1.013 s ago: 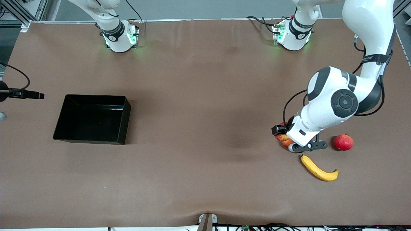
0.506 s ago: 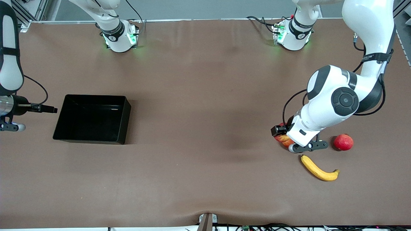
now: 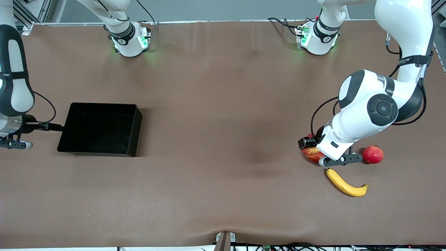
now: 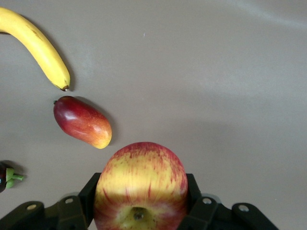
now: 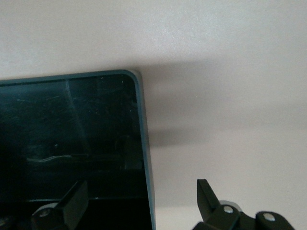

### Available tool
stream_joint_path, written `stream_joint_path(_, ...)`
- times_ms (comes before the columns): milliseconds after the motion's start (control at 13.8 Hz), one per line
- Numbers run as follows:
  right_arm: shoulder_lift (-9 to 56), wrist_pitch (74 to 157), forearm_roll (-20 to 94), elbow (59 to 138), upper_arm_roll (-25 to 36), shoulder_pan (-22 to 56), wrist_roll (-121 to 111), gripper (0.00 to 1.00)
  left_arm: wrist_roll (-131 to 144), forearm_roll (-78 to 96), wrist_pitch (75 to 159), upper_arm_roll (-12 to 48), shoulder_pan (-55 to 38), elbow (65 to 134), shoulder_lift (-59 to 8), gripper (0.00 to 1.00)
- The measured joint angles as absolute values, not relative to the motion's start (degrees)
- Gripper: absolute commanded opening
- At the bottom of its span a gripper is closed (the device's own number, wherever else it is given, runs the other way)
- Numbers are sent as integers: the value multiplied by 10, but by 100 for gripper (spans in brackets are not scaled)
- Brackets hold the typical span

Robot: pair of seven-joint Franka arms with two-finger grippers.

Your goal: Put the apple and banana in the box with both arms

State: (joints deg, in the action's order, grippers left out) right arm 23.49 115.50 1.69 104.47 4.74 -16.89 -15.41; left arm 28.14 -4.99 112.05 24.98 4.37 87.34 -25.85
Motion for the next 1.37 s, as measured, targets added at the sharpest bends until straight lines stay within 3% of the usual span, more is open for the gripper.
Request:
stream_joint_path(217, 261, 1183, 19, 1056, 47, -180, -155, 7, 281, -50, 1111, 248, 53, 873, -253, 0)
stream_joint_path(289, 264, 1191, 20, 1061, 47, -183, -155, 0, 281, -50, 1111, 248, 56, 872, -252, 0)
stream_joint_path(1085, 261, 1185, 23, 1062, 33, -180, -158, 0, 281, -50, 1105, 248, 62, 870, -252, 0)
stream_joint_path(1374, 258, 1059, 41, 994, 13, -170, -158, 0, 281, -50, 1105, 250, 60, 865, -252, 0)
